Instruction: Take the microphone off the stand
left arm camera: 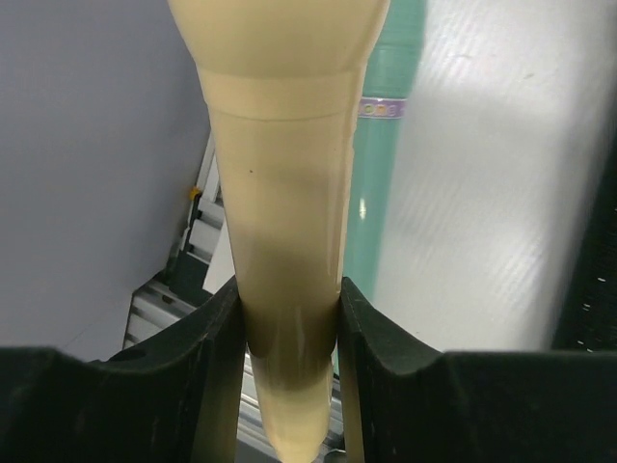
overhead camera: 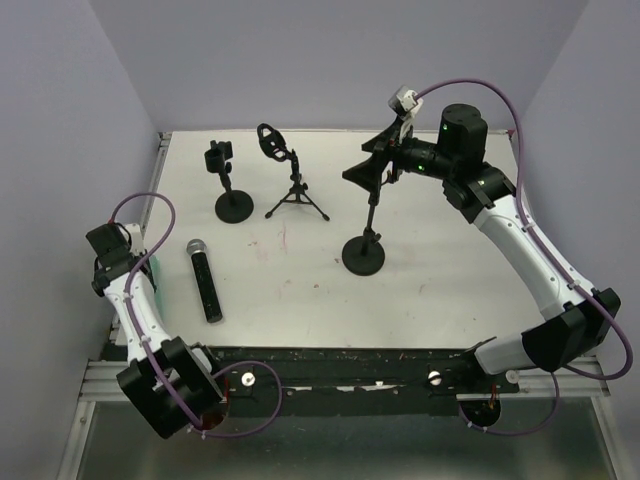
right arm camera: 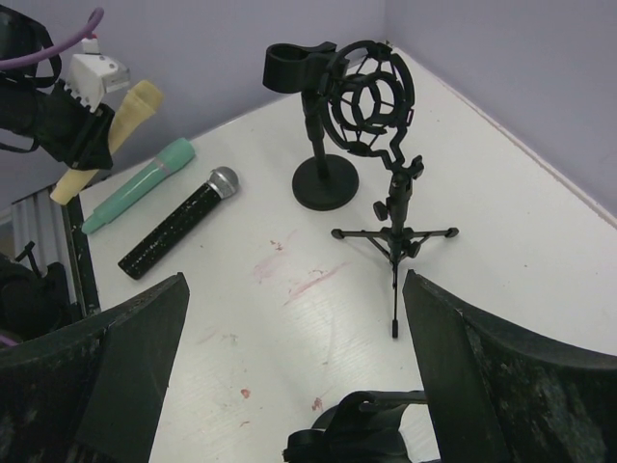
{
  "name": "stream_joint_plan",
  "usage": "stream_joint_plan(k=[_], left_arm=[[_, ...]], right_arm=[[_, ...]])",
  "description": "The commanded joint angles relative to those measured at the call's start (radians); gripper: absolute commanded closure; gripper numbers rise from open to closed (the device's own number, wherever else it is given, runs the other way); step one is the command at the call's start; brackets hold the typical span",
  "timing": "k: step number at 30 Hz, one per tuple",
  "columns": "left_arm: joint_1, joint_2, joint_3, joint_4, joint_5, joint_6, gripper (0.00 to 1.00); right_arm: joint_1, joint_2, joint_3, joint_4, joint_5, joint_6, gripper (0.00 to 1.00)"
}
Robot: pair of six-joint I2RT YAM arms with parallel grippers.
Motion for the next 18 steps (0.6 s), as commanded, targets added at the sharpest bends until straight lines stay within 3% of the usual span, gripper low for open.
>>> stream_joint_plan(k=[1,8,13,18], left_arm=[[0.06,0.048,-0.022,0.106,-0.079,0.028,1.0],[0.102,0.257,0.01,0.19,-0.043,0.005,1.0],[0.1,0.369,0.073,0.173,0.111,-0.03,1.0],[0.091,0.427,0.08,0.156,0.175,-0.021,0.99]], right_arm=[[0.001,0.016,0.026,-0.031,0.012,-0.005,0.0],[0.001,-0.005,-0.006,-0.043,0.021,-0.022,0.0],[0.001,-0.008,0.003,-0.063,0.015,-0.04,0.0],[0.001,-0.018,-0.015,-0.063,0.021,-0.052,0.0]])
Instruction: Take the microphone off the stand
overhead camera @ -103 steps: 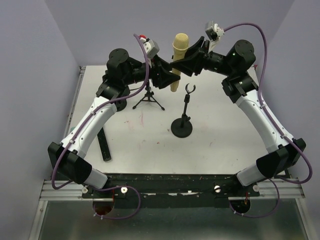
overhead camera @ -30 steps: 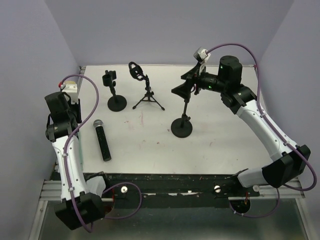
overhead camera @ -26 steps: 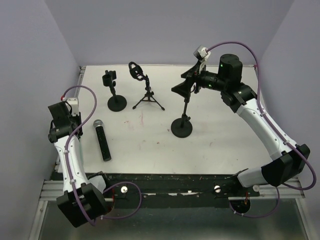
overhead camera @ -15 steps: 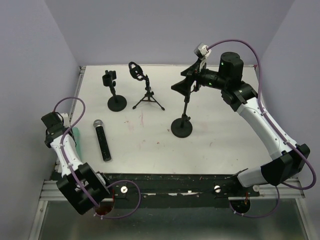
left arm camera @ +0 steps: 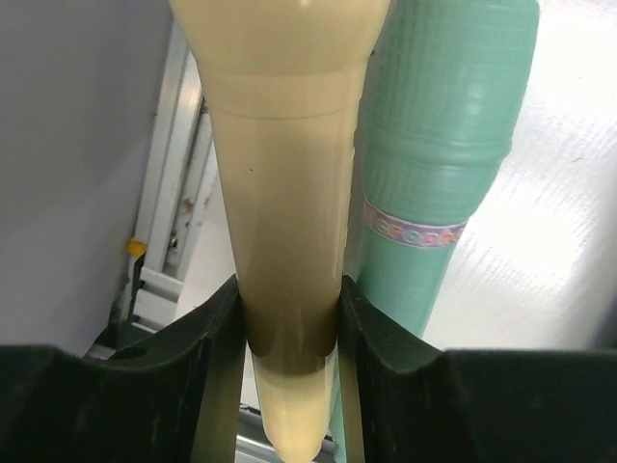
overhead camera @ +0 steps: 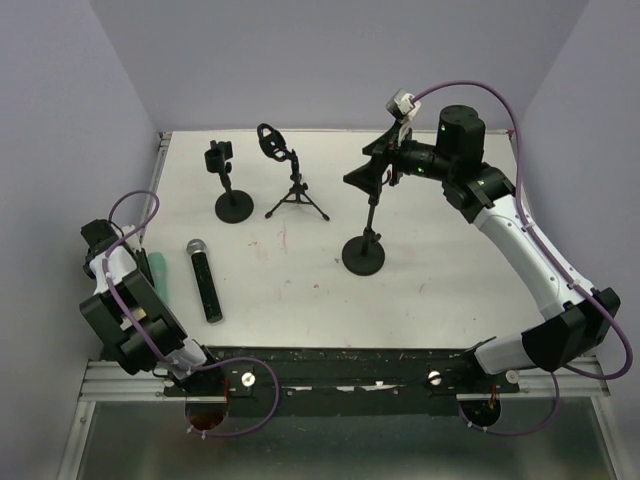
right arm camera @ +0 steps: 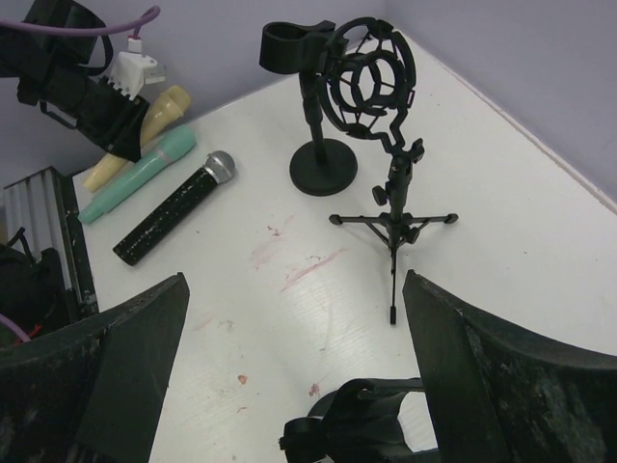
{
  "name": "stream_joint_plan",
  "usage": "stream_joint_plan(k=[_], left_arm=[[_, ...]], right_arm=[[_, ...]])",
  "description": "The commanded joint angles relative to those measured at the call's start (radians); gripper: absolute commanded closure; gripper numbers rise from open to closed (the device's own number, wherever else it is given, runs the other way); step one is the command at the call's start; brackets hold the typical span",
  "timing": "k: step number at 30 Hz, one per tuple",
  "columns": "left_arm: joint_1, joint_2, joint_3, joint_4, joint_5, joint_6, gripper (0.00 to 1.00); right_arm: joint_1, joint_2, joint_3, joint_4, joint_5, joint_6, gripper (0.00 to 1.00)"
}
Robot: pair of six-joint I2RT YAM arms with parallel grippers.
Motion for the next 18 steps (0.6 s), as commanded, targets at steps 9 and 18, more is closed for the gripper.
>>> stream_joint_plan(k=[9,18], left_arm=[[-0.003,0.066,0.006,0.003,0.142,0.007,0.69],[-0.005,0.077,0.006,-0.01,0.139,0.009,0.44]], right_arm=[[0.001,-0.029,-0.024,-0.029,0.029,-0.05,0.0],[0.001,-0.027,-0.028,-0.023,0.018,-0.05,0.0]])
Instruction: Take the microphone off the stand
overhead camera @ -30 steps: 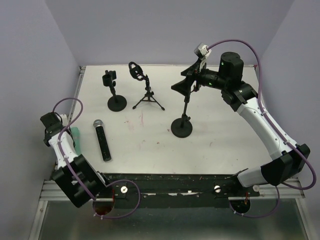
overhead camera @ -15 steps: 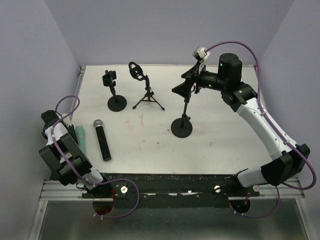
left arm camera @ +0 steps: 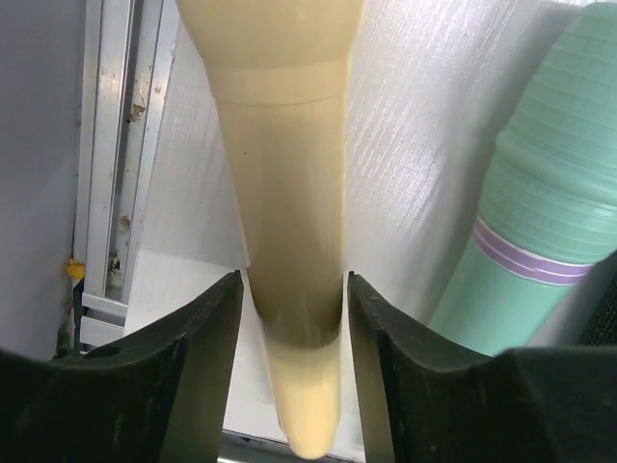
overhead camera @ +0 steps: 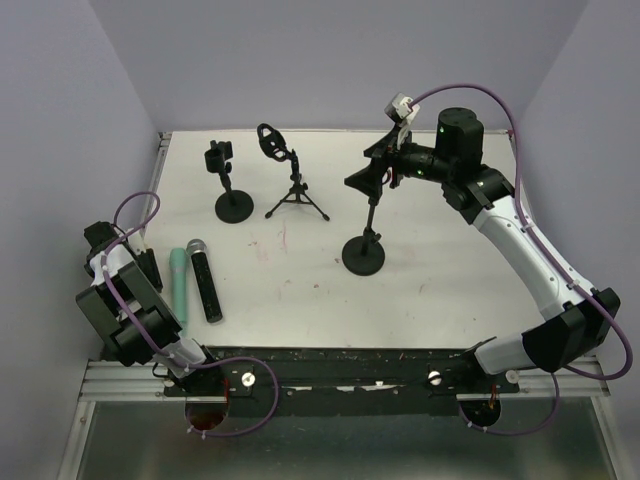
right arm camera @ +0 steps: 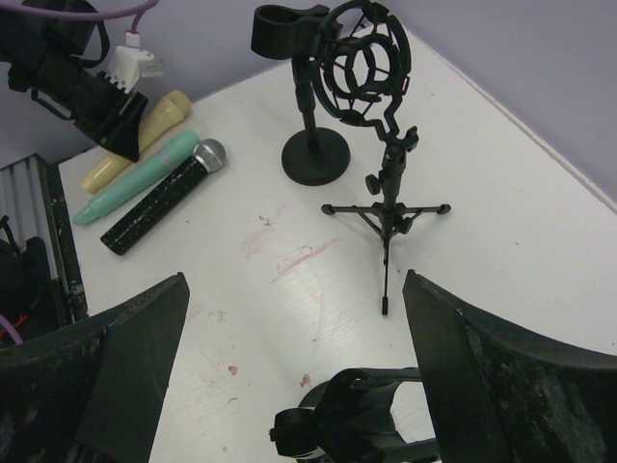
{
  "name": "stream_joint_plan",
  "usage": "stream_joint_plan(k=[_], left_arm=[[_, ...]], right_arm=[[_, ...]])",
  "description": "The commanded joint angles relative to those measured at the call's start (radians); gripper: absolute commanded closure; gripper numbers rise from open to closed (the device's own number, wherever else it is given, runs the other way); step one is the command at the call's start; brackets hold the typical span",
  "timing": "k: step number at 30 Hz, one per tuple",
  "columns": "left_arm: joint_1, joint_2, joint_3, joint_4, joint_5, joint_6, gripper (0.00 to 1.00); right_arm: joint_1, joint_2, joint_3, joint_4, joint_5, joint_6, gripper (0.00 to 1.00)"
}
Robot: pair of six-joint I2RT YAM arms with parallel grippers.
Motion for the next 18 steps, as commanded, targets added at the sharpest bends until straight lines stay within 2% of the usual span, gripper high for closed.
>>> stream_joint_plan(k=[1,18], left_arm=[[-0.004,0.005,0.002,-0.005,0.024,0.006,0.42],[-0.005,-0.029,-0.001,-0.016,0.023,0.014,0.41]], right_arm=[[0.001,-0.021,-0.008,-0.007,0.005,-0.011,0.0],[0.001,-0.039,-0.034,0.012,-0.001,-0.007,0.0]])
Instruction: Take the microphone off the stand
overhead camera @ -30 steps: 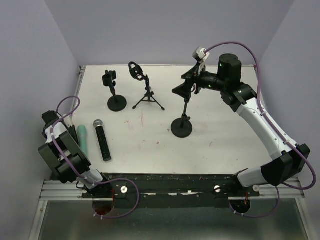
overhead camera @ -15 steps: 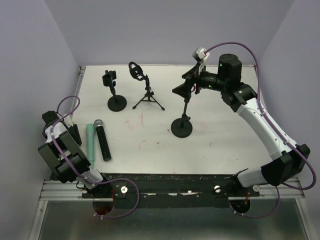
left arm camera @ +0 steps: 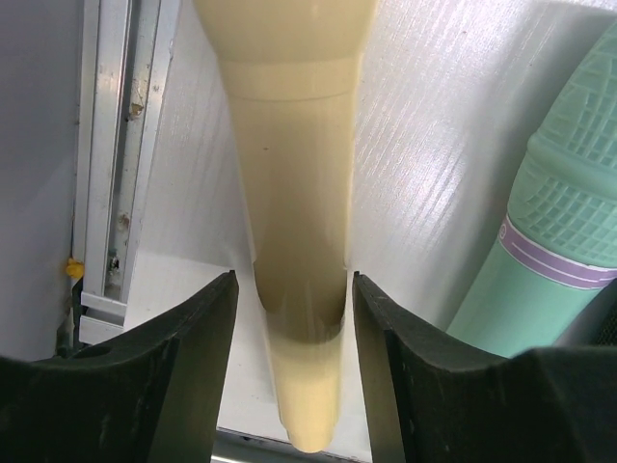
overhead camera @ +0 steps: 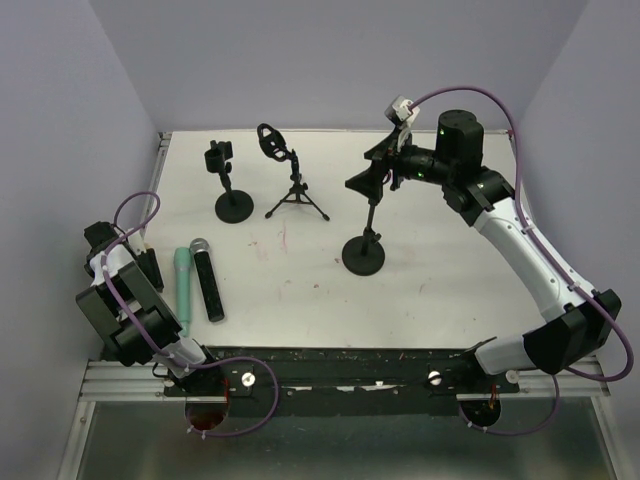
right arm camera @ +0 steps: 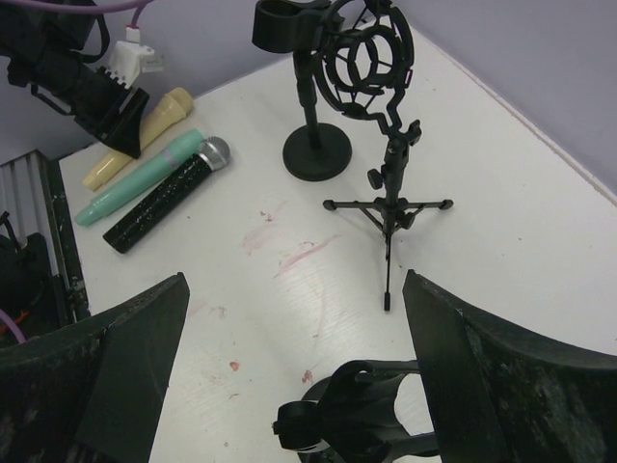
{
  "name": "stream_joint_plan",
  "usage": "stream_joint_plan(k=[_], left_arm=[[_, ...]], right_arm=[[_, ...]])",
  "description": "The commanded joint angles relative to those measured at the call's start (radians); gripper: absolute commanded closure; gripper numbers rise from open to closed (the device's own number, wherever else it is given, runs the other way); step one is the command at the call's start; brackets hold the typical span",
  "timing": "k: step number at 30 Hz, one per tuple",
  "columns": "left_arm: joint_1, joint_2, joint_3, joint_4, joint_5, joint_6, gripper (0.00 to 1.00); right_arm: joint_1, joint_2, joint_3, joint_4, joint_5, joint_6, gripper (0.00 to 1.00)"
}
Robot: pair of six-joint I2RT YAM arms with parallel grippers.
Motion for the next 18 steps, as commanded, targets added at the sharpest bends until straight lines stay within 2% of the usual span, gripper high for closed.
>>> stream_joint_plan(k=[1,4,8,12,15,18], left_arm=[[-0.005,-0.039,0.003,-0.017,0.019,0.011,0.41],[-0.007,-0.143,0.041,-0.082,0.048,-0.016,0.4],[-0.048,-0.33,0.149,-0.207,0.084,0.014,0.39],[-0.232,-0.438,0.293,-0.293,0.076,0.141,0.35],[-0.336,-0.441,0.46,-0.347,0.267,0.183,0.29],[-0.438,-0.41,0.616,-0.384,0.509,0.197,0.23]], right_arm=[[0.003,-0.026,-0.016,0.015,-0.001,0.001,0.0],[0.0,-0.017,0.016,0.024,0.016,0.045,0.0],[0.001,0.013,0.145,-0.049,0.066,0.052,0.0],[-0.017,0.01,0.217,-0.106,0.198,0.099,0.0],[-0.095,0.02,0.242,-0.126,0.222,0.182,0.0],[-0.248,0.033,0.233,-0.158,0.17,0.289,0.04]])
